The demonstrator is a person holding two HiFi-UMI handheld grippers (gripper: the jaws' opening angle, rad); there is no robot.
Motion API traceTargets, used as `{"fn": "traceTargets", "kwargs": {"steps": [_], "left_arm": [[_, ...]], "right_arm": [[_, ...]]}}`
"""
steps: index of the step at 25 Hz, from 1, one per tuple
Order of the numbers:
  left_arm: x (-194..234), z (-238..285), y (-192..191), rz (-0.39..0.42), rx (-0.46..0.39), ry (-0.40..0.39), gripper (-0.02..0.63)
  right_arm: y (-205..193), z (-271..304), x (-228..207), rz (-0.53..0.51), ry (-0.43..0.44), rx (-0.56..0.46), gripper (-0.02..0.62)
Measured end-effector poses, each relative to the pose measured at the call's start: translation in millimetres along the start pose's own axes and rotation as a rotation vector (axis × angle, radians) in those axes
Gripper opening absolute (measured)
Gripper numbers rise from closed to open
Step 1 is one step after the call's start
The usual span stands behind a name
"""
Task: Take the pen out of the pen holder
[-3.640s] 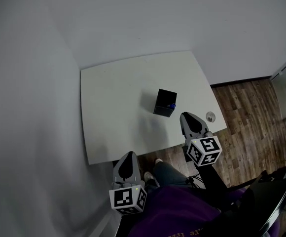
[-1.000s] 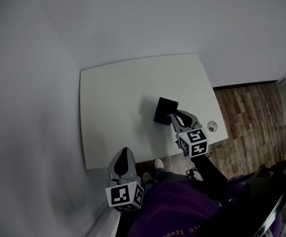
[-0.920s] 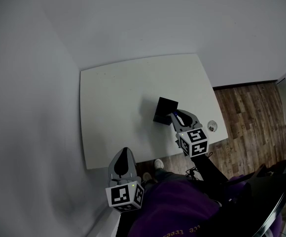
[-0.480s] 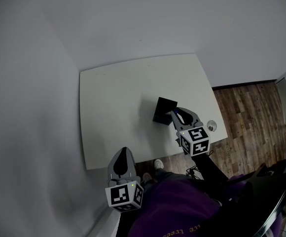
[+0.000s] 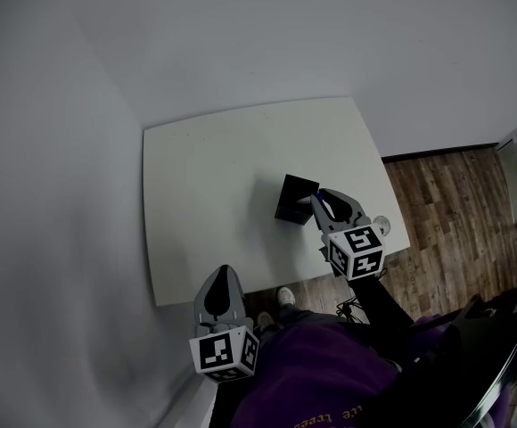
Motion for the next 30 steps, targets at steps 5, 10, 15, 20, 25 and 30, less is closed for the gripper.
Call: {"fn": "traceTargets", "kwargs": {"steps": [5, 10, 15, 20, 25, 30], "left_arm": [[-1, -2, -1, 0.01, 0.002, -0.006, 0.006], [-2, -4, -1, 0.012, 0.0, -0.009, 0.006], [0, -5, -3, 0.009, -0.003, -0.01, 0.006], [1, -8, -3, 0.008, -0.001, -0.005, 0.006], [1, -10, -2, 0.003, 0.003, -0.01, 0.006], [2, -12, -6, 0.005, -0.002, -0.01, 0.006]], "right_arm": [[4, -7, 0, 0.01, 0.0, -0.016, 0.074], [12, -15, 0, 0.009, 0.002, -0.042, 0.074], [15, -20, 1, 0.009, -0.003, -0.065, 0.074], [19, -25, 2, 0.012, -0.001, -0.077, 0.074], [21, -30, 4, 0.019, 0.001, -0.095, 0.074], [23, -36, 5, 0.024, 0.001, -0.114, 0.074]]}}
Point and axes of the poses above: the fingertips, and each gripper's own axes: z forward along the fingers, x to its left, y out of its top, the point moved 9 cm from there along -z, backward along the fingers, and after that the axes turned 12 degrees about x, right-handed, at the moved point
